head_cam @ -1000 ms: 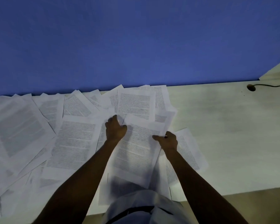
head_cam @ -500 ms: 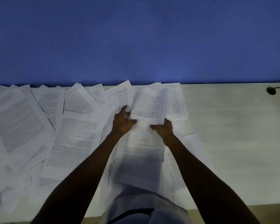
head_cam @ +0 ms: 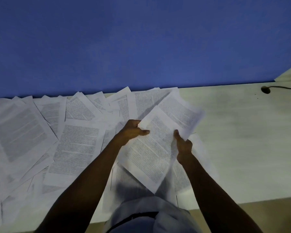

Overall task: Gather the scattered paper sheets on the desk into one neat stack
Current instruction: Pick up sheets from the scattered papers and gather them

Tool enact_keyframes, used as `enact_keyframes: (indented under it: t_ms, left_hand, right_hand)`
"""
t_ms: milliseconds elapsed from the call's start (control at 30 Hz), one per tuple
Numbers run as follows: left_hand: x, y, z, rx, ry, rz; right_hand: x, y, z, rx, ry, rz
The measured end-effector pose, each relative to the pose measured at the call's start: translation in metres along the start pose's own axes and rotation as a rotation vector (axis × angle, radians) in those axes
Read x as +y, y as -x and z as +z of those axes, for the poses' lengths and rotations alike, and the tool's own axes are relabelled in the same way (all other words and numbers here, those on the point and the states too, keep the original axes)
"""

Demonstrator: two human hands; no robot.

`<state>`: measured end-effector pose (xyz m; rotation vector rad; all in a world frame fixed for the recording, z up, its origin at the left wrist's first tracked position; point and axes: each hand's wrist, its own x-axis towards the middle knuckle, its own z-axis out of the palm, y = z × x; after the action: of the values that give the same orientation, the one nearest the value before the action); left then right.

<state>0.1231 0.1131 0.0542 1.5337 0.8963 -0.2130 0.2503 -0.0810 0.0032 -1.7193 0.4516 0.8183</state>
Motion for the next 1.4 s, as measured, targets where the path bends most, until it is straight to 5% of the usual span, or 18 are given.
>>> enact_keyframes:
  t_ms: [100,267,467,667,900,1033,1133,1267,1333,1400]
  left_hand:
    - [-0.008,0.001,-0.004,0.104,-0.014,-0.044]
    - [-0.027,0.01,-0.016,-0.08,0.109,-0.04]
    - [-0.026,0.01,-0.01,0.213,0.221,-0.073]
    - [-0.031,0.001,-0.019,0.102,0.247,-0.05]
    - [-0.05,-0.016,-0.038,-0.081,0.265,-0.123]
    - [-0.057,-0.022,-0.044,-0.148,0.136,-0.172]
    - [-0.061,-0.029,-0.044,-0.193,0.076,-0.194]
    - [-0.058,-0.037,-0.04,-0.193,0.172,-0.194]
    - [-0.056,-0.04,-0.036,-0.142,0.189,-0.174]
    - [-0.056,-0.042,-0.036,-0.054,0.136,-0.174]
  right_hand:
    - [0.004,0.002,-0.005,-0.086,0.015,-0.106]
    - [0.0,0.011,-0.004,-0.216,0.038,-0.214]
    - [-0.003,0.008,0.009,-0.315,0.087,-0.327]
    - [-0.017,-0.007,0.022,-0.351,0.231,-0.376]
    - [-0.069,-0.032,0.058,0.043,0.36,-0.522]
    - [-0.112,-0.055,0.079,0.056,0.752,-0.728]
    - [-0.138,-0.07,0.092,-0.145,1.113,-0.745]
    - [-0.142,-0.062,0.102,-0.599,1.146,-0.45]
    - [-0.131,-0.061,0.104,-0.651,1.241,-0.436]
    - [-0.118,-0.063,0.103,-0.526,1.25,-0.514]
